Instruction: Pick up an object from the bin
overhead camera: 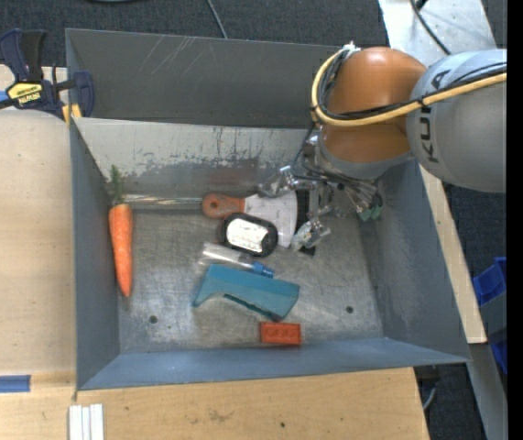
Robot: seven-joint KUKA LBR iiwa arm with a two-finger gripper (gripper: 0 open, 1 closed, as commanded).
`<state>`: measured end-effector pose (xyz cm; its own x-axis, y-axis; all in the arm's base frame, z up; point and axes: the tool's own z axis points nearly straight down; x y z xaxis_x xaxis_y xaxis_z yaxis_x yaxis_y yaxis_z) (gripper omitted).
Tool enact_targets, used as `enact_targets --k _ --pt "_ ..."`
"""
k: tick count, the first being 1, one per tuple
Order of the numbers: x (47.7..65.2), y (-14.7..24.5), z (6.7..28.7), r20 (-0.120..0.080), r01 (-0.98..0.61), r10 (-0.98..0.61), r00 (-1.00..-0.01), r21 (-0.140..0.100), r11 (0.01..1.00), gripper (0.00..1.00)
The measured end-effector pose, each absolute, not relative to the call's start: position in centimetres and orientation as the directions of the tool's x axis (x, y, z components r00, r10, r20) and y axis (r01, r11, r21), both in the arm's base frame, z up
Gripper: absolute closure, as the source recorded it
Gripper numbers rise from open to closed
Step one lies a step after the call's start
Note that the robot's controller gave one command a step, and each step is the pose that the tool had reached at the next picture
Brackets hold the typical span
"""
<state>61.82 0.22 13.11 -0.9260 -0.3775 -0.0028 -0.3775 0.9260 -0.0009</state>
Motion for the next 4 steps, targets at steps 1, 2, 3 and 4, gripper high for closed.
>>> enact_targets --k 1,2,3,4 --pt "63.3 0.3 8.8 0.002 -0.525 -0.525 -0.851 0.0 0.851 1.0" --pt "63.3 0.3 8.8 0.002 -0.525 -0.525 -0.851 0.0 0.851 1.0" --pt "62.9 0.2 9.3 0.002 -0.525 -0.525 -0.851 -0.001 0.851 1.0" --pt "62.3 1.8 13.0 -0.004 -0.511 -0.511 -0.859 -0.002 0.859 0.0"
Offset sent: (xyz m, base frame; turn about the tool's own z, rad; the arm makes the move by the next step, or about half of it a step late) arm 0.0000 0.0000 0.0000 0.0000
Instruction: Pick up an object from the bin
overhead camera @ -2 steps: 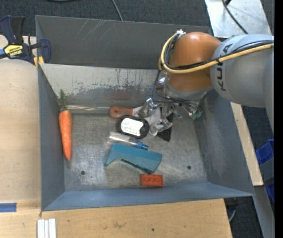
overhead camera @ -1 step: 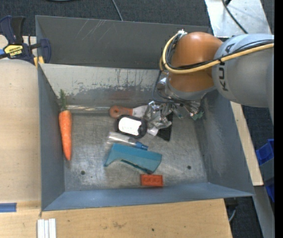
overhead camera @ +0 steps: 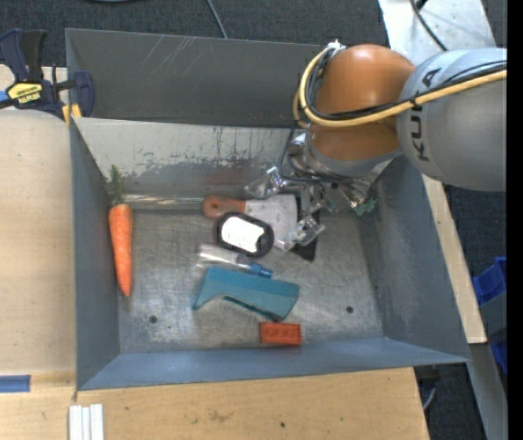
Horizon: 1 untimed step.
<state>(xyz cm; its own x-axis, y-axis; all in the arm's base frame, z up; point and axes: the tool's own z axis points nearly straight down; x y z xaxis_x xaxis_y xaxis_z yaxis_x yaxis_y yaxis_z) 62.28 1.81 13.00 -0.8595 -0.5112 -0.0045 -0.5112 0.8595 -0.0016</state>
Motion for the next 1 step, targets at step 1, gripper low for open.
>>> enact_targets --k 1 --pt "62.26 1.81 12.97 -0.004 -0.511 -0.511 -0.859 -0.001 0.859 0.0"
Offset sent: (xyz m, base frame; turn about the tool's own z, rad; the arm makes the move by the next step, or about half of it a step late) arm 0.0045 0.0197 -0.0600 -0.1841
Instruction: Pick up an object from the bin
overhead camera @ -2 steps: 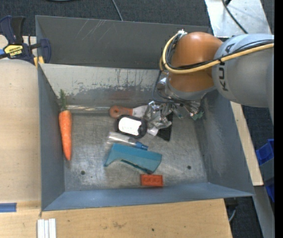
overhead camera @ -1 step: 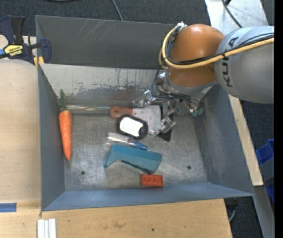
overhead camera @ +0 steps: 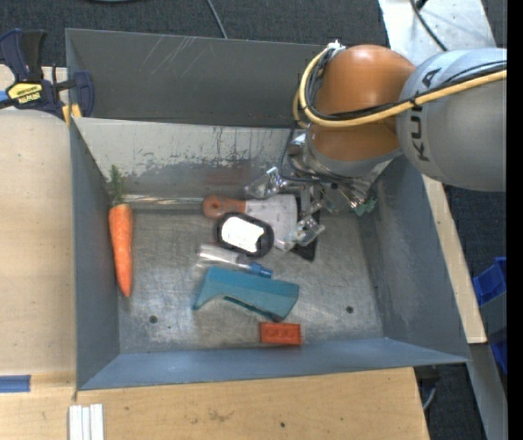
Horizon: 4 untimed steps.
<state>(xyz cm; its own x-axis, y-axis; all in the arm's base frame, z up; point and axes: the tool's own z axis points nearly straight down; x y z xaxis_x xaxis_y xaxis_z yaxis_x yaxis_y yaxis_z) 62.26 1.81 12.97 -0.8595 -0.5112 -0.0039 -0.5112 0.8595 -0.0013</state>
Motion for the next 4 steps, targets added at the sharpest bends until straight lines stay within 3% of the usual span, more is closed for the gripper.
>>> enact_targets --k 1,3,4 --pt "63.7 3.7 8.7 -0.016 -0.653 -0.653 -0.757 -0.012 0.757 1.0" --pt "63.1 4.0 8.8 -0.016 -0.659 -0.659 -0.752 0.0 0.752 1.0" --pt "62.2 6.0 14.9 -0.004 -0.671 -0.671 -0.741 -0.002 0.741 0.0"
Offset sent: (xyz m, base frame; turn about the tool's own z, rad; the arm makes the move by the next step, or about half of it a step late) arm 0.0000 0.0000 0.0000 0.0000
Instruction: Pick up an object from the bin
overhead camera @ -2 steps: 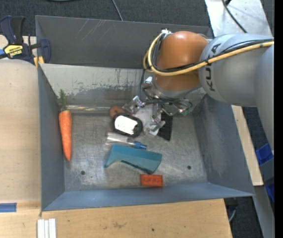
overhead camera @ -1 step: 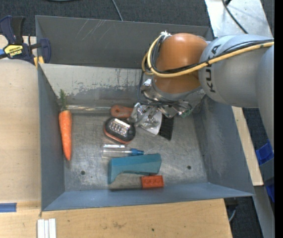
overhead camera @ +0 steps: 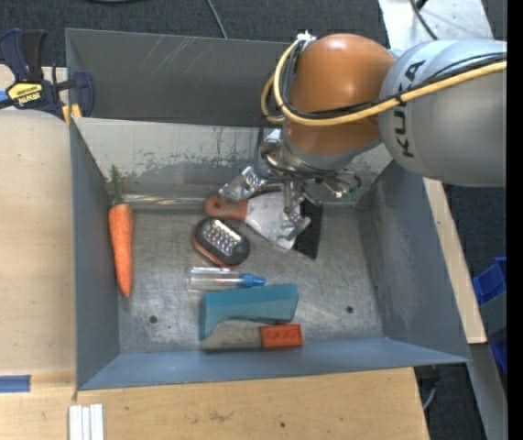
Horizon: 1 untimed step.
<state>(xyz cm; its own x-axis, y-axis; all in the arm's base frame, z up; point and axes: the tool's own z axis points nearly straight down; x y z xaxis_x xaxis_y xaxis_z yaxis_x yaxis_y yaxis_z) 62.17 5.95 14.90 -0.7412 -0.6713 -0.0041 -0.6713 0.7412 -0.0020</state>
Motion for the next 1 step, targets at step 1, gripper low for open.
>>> enact_targets --k 1 --pt "62.15 5.94 14.87 -0.004 -0.671 -0.671 -0.741 -0.001 0.741 0.0"
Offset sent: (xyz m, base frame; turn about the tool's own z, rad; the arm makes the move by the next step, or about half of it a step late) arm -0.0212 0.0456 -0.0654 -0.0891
